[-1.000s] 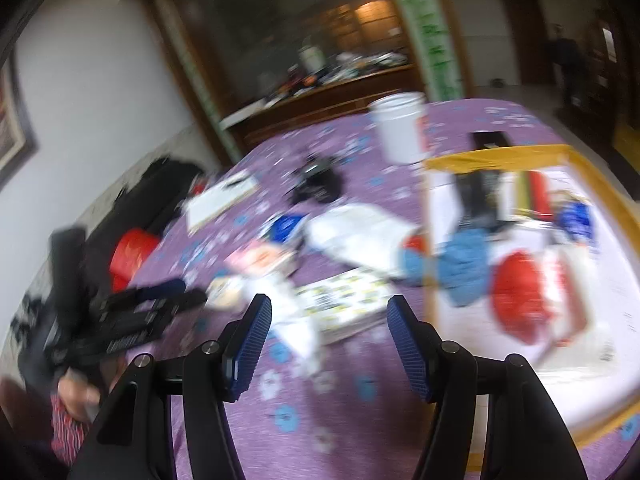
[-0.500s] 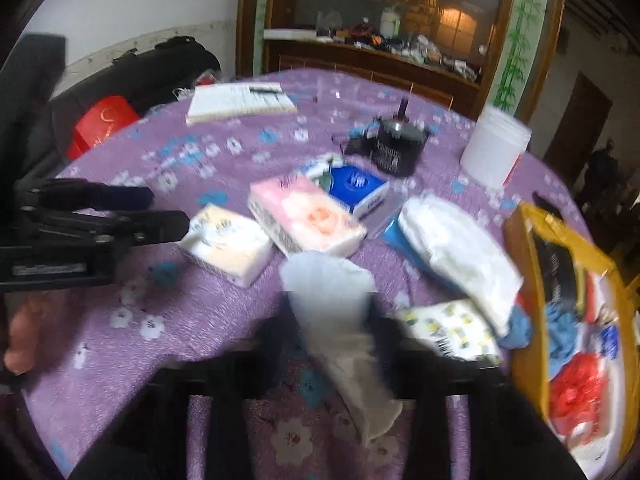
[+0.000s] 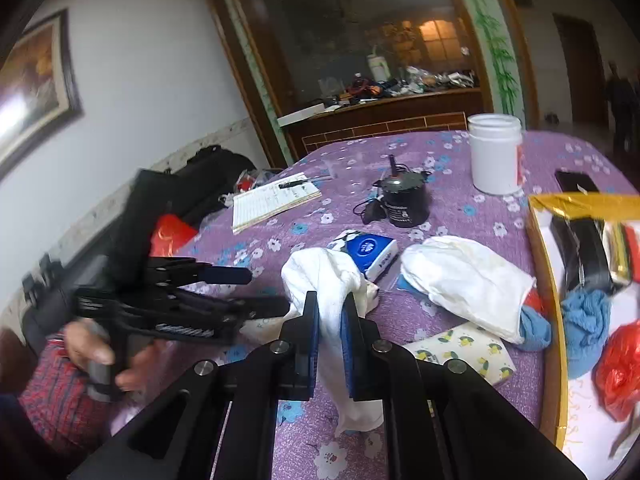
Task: Organize soft objects
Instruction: 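Grasp the cream tissue pack with the left tool while the right tool grasps the white cloth, then lift the cream tissue pack and white cloth over the white box, then open both tools to release the tissue pack and cloth into the box, then move both tools back to the table toward the remaining tissue packs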
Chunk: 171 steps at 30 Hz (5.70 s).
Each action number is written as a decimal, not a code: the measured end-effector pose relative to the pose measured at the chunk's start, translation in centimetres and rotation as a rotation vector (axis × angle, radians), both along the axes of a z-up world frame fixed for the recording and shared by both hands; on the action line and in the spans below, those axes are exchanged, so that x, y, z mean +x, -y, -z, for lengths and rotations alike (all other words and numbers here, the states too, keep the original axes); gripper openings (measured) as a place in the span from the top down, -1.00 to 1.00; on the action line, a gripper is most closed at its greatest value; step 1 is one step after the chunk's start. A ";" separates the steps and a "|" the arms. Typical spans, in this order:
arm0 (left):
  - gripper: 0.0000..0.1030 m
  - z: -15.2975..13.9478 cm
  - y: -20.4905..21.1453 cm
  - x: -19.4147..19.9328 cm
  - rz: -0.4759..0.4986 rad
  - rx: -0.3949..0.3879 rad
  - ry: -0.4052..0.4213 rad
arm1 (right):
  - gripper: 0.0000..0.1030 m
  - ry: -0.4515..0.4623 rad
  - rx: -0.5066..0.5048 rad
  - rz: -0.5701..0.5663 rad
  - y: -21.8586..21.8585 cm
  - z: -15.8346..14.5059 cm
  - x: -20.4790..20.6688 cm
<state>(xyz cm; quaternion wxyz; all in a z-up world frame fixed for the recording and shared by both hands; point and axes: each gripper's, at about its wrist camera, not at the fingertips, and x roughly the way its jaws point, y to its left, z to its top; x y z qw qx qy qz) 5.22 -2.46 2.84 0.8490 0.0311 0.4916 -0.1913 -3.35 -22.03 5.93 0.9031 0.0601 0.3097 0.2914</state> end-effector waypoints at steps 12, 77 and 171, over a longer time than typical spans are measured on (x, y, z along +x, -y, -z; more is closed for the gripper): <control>-0.51 1.0 3.3 -7.0 0.183 0.165 0.061 | 0.80 -0.030 0.073 0.013 1.2 -0.2 0.1; -0.43 -6.2 25.2 -7.3 0.293 -0.019 0.307 | 0.78 0.101 0.255 0.499 22.7 -8.0 -1.4; -0.48 -1.2 -3.6 -4.0 -0.221 -0.309 0.069 | -0.27 -0.331 -0.140 0.204 3.4 1.3 3.6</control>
